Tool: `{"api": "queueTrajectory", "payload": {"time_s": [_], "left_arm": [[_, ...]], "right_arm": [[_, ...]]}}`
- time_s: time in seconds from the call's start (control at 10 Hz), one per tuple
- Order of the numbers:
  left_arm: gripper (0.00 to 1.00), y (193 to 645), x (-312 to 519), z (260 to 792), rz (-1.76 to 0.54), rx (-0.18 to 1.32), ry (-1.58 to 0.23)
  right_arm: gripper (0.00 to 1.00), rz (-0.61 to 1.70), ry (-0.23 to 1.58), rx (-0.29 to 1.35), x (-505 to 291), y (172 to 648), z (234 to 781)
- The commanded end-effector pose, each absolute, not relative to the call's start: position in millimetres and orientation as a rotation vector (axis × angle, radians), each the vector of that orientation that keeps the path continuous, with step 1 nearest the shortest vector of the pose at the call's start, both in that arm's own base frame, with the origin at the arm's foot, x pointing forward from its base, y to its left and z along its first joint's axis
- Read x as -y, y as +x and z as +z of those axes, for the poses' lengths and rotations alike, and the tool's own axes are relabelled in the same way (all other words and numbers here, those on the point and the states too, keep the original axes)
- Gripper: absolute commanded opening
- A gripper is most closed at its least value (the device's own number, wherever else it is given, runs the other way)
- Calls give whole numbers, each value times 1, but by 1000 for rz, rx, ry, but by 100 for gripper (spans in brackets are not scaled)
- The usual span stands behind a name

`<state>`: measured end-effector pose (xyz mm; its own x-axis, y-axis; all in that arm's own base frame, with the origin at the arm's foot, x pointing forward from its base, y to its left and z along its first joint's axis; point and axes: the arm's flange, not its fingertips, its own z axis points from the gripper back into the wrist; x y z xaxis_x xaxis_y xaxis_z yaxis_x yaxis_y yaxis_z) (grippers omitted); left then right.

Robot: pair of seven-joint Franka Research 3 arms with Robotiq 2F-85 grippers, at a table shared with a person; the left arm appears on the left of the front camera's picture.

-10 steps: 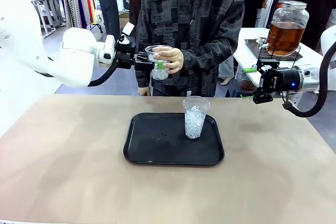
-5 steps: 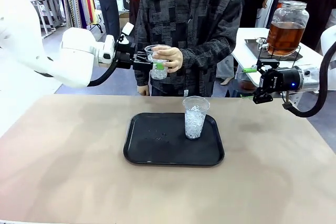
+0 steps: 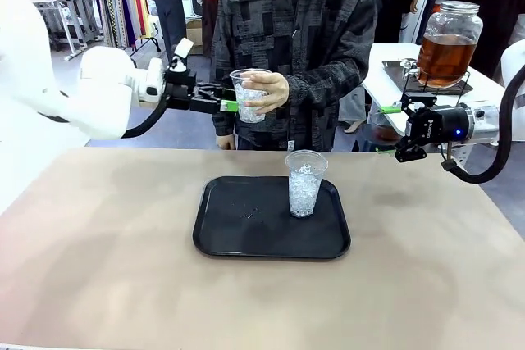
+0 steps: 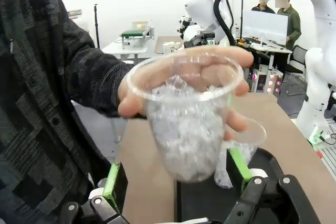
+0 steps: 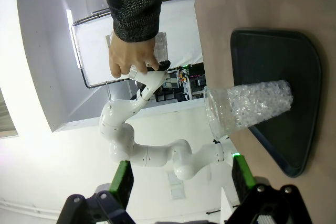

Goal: Pour the drink into the iced cup.
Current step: Open the gripper to release the iced cup you were holding, then pick up the iced cup indicated by the human and present it to them.

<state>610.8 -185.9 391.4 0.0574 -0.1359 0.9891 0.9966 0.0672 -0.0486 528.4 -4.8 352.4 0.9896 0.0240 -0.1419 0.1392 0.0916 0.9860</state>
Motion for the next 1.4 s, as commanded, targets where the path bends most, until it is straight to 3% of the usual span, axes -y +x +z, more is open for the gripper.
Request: {"api": "queueTrajectory", "payload": {"time_s": [0.0, 0.7, 1.3], "left_arm": [[100, 590, 152, 379, -1185, 1144, -1092], [100, 553, 53, 345, -1215, 1191, -1063], [100, 558, 44, 338, -1186, 1183, -1058]], "right_arm": [[100, -83, 1477, -127, 5, 529, 353], [100, -83, 1477, -127, 5, 529, 353], [100, -83, 1477, -127, 5, 529, 353]]}}
